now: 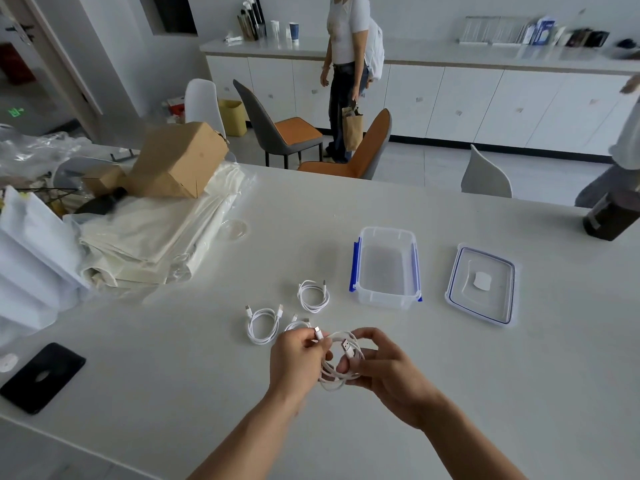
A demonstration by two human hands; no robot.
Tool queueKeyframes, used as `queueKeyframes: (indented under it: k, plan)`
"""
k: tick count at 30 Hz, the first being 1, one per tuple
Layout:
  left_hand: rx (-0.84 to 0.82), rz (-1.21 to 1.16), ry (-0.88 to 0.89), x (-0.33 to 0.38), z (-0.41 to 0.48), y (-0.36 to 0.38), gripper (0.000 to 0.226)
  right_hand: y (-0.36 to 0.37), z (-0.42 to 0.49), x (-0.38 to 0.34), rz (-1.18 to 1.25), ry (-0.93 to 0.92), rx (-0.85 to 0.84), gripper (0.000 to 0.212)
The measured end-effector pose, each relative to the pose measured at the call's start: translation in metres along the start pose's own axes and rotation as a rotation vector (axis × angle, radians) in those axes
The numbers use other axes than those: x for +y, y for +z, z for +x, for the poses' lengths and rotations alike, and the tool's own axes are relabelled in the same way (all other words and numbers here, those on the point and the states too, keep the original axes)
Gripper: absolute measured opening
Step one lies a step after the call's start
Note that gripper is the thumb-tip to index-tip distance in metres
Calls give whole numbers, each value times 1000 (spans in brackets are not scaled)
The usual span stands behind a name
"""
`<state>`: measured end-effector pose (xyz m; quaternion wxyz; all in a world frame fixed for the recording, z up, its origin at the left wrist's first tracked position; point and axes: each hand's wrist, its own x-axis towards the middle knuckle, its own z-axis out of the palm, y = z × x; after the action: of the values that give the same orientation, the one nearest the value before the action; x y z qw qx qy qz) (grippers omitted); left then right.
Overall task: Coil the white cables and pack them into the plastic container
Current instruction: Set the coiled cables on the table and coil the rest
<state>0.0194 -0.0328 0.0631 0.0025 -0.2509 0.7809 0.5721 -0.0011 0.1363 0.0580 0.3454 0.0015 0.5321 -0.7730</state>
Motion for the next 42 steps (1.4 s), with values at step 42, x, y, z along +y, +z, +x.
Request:
queueKeyframes:
  k: [42]
  plan:
    - [-248, -903, -422, 48, 2, -20, 14, 44, 3, -29, 78, -118, 250, 7]
